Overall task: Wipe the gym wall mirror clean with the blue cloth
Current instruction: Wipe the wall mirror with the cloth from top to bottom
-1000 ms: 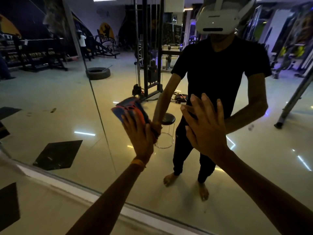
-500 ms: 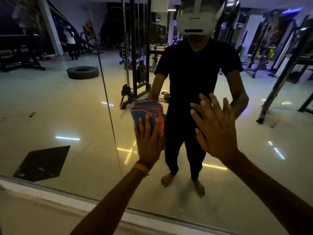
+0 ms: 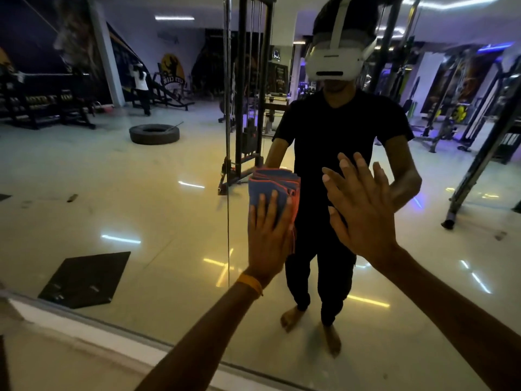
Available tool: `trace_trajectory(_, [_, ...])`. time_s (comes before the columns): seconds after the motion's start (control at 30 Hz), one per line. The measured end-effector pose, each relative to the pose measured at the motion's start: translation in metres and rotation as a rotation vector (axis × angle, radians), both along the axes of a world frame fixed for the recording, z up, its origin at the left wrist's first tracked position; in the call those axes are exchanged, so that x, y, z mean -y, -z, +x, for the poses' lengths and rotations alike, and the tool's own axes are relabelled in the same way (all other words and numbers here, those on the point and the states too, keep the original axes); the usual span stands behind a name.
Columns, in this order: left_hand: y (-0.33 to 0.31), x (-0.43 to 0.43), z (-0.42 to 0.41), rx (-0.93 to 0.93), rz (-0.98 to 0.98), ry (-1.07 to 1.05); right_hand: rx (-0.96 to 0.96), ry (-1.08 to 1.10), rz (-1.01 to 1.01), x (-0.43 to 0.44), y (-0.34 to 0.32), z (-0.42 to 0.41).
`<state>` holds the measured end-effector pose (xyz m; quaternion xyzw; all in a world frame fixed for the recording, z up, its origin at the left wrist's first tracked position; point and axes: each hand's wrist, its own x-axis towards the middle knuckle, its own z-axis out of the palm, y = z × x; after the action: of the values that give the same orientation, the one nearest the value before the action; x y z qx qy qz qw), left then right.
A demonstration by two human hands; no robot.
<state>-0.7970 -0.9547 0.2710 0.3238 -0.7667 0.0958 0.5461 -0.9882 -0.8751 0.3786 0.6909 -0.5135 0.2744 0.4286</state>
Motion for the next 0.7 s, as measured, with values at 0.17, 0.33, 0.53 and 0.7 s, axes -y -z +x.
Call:
trace_trajectory(0.17, [-0.030, 0.053, 0.057, -0.264, 0.051, -0.201, -0.006, 0.009, -0.009, 0.010, -0.003, 0.013])
trace_trajectory(0.33, [-0.046, 0.060, 0.063, -0.546, 0.236, -0.183, -0.007, 0.037, -0.054, 0.014, 0.001, 0.015])
trace_trajectory(0.53, [0.016, 0.027, 0.035, 0.021, -0.006, -0.064, 0.000, 0.042, -0.084, 0.025, 0.008, 0.014])
trace_trajectory(0.7, [-0.037, 0.092, 0.108, -0.487, 0.128, -0.192, -0.034, 0.033, -0.127, 0.028, 0.009, 0.006])
